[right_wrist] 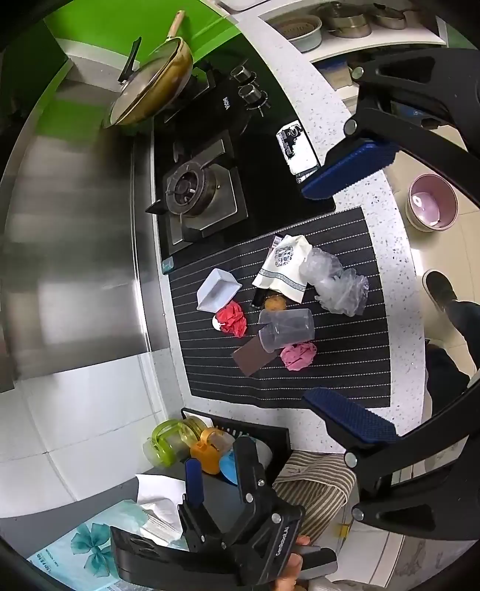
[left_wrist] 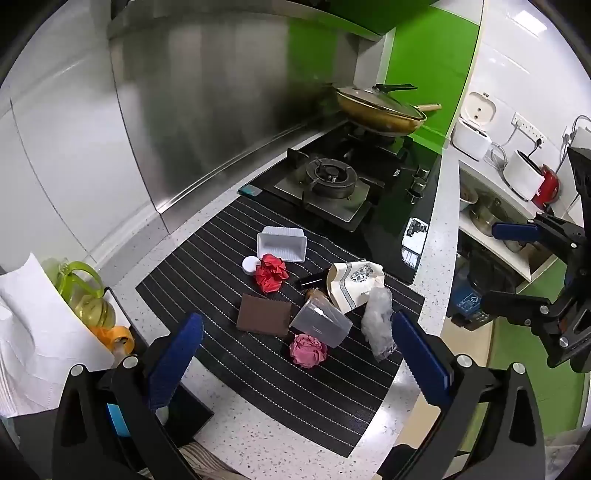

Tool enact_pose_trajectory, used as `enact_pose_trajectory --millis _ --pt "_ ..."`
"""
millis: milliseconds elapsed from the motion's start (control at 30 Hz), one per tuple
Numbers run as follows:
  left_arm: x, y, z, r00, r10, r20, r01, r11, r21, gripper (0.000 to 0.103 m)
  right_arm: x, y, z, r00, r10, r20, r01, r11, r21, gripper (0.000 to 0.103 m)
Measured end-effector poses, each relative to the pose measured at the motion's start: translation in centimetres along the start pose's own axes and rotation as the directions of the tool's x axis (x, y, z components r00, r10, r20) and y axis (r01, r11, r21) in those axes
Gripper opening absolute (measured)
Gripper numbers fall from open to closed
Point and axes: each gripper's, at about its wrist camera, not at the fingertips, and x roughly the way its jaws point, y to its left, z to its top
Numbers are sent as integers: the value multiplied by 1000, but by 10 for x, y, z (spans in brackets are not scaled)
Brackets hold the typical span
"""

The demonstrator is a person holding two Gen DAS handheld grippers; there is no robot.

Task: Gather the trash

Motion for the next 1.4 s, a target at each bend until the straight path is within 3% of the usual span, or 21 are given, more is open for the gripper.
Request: enact_pose_trajectory --millis 1400 --pt "0 4 0 1000 -5 -2 5 1000 0 98 3 1 -2 1000 6 -4 -6 1000 3 100"
